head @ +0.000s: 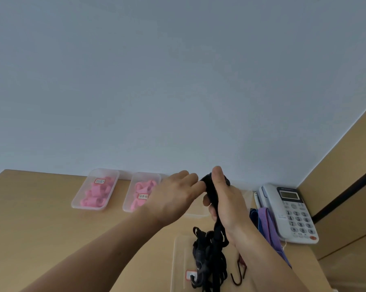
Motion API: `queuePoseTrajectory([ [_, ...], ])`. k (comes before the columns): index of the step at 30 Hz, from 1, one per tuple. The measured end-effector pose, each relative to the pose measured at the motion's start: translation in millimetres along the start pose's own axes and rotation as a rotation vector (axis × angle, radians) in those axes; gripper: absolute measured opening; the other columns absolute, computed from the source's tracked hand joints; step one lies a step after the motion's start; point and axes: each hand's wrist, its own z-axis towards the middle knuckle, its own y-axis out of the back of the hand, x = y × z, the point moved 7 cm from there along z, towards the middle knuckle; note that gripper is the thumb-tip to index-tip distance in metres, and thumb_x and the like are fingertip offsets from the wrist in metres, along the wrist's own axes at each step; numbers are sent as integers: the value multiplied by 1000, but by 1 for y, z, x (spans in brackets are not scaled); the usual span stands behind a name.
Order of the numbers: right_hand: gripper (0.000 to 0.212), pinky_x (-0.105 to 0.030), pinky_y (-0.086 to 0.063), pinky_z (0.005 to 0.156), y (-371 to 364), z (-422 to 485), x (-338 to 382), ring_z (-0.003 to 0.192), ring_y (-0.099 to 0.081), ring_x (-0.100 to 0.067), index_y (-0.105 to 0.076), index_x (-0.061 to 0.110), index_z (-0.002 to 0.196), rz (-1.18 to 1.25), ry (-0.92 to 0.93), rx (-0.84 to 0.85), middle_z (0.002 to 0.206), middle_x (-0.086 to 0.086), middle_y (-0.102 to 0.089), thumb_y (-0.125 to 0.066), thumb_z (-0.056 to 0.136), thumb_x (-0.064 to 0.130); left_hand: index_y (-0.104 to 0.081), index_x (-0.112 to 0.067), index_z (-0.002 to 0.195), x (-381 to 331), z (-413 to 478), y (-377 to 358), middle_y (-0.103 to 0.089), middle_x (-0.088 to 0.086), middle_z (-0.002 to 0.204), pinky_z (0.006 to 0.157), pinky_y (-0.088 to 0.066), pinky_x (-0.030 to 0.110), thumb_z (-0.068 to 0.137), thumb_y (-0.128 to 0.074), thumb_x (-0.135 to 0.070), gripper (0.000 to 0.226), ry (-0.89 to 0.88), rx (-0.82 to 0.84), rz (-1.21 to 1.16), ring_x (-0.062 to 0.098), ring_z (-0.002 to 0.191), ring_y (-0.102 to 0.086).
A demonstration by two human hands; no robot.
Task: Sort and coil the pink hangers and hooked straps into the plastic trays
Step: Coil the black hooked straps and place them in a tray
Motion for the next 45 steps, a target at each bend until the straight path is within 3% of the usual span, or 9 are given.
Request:
queuePoseTrajectory([
  [6, 50, -24, -27, 42, 1, 5, -12, 44, -34, -13, -70, 5, 78, 201, -47, -20, 61, -6, -53, -49, 95, 48, -54, -15, 111, 20, 0, -6, -63, -3, 64, 44, -38, 25, 79, -73, -10, 37, 300, -32, -327, 17, 55, -57],
  [10, 46, -29, -28, 49, 0, 8, -16, 43, -36, -15, -73, 16, 72, 240, -65, 2, 64, -6, -55, -49, 95, 48, -61, -10, 76, 10, 3, -8, -50, -2, 54, 38, -23, 22, 64, -78, 3, 25, 110, -9, -108, 21, 44, -46],
  [17, 45, -25, -28, 42, 3, 16, -15, 42, -35, -13, -68, 23, 58, 347, -128, -17, 61, -3, -53, -55, 94, 48, -74, -14, 95, 6, -2, -22, -54, 1, 67, 45, -43, 29, 69, -54, 10, 40, 4, -73, -135, 21, 55, -49],
  [21, 32, -22, -30, 42, 7, 17, -15, 43, -35, -10, -68, 18, 71, 420, -57, -16, 62, -2, -53, -63, 87, 45, -69, -25, 112, 24, -6, -32, -66, -10, 90, 61, -47, 19, 80, -61, -9, 36, 308, 5, -628, 11, 65, -61],
  [25, 39, -25, -29, 48, 7, 19, -11, 45, -37, -11, -66, 22, 61, 398, 16, -1, 60, -2, -50, -63, 81, 55, -53, -27, 99, 39, -18, -56, -71, -3, 84, 51, -40, 21, 74, -56, -39, 28, 798, 199, -1192, 14, 57, -59],
  [31, 60, -30, -33, 53, 4, 19, -12, 47, -41, -16, -69, 12, 74, 287, 39, 30, 63, -14, -51, -57, 78, 71, -68, -21, 76, 28, -18, -64, -66, 8, 68, 45, -30, 24, 90, -55, -44, 29, 811, 437, -1558, 17, 47, -48],
  [35, 74, -28, -38, 46, 3, 19, -18, 46, -47, -16, -73, 12, 91, 222, -55, 20, 65, -7, -63, -48, 70, 79, -60, -20, 77, 34, -20, -61, -68, 2, 71, 50, -37, 24, 93, -57, -41, 27, 828, 364, -1360, 13, 52, -51],
  [41, 80, -26, -41, 42, -3, 15, -23, 45, -51, -16, -69, 12, 95, 128, -145, -28, 66, -11, -70, -29, 80, 80, -52, -23, 74, 44, -17, -44, -64, -10, 62, 51, -36, 9, 98, -51, -39, 29, 745, 187, -608, 0, 54, -54],
  [45, 66, -22, -38, 39, -15, 12, -22, 41, -52, -13, -67, 10, 90, 44, -93, -69, 56, -2, -67, -32, 94, 65, -47, -18, 67, 30, -4, -28, -50, -6, 53, 38, -19, 20, 87, -66, -26, 29, 421, 112, -132, 18, 42, -51],
])
